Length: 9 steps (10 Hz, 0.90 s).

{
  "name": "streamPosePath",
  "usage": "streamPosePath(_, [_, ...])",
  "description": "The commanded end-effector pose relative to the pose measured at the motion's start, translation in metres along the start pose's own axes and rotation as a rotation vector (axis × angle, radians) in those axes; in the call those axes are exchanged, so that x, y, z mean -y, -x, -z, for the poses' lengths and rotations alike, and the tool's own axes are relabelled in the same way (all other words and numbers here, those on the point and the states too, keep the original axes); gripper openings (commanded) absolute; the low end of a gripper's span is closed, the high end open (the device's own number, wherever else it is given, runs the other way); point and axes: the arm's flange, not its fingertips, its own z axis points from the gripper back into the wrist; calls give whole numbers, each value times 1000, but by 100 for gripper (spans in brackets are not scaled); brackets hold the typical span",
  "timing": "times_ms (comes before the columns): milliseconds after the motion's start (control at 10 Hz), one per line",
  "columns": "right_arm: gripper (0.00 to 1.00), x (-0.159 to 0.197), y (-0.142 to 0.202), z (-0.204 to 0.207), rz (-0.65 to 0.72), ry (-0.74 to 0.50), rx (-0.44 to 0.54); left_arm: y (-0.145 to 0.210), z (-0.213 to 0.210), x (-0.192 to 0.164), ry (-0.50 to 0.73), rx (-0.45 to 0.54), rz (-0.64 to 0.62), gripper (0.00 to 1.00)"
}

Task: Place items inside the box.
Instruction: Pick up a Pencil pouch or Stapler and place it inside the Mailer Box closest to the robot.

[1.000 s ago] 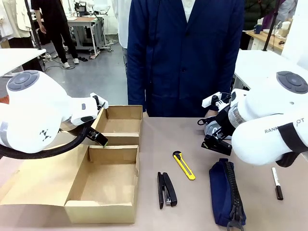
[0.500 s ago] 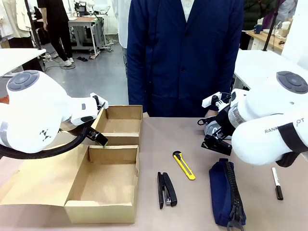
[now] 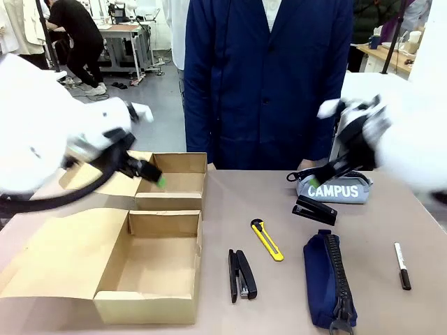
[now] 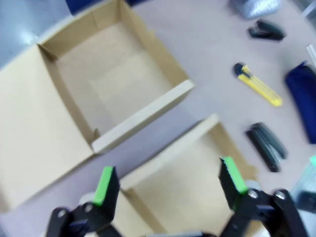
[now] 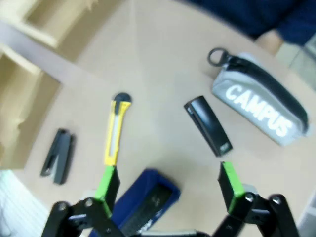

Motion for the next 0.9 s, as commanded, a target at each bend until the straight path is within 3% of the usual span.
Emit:
streamPosePath(0, [100,29,46,-98,226,-155,68,37,-89,-15,61,52,-164,100])
streamPosePath(100, [100,60,77,-120,352,-243,101,56,-111,-36,215,58,-216,100])
streamPosePath(200, [100,110,123,-135,473,-434,154,87,-130,-77,420,104,-280,100])
streamPosePath(300, [100,157,171,-143,616,-561,262,121,-141,-120,533,183,-428,100])
streamPosePath(400, [100,201,220,-149,776,-662,403,162,-147,-162,623,308,-588,100])
streamPosePath(500, [100,234,264,-150,925,-731,537,205,-149,-195,713,493,-715,100])
streamPosePath(600, [100,247,296,-147,1042,-705,626,244,-134,-223,741,647,-896,100])
streamPosePath(800, [100,247,317,-150,1072,-667,725,271,-95,-244,733,670,-1113,100])
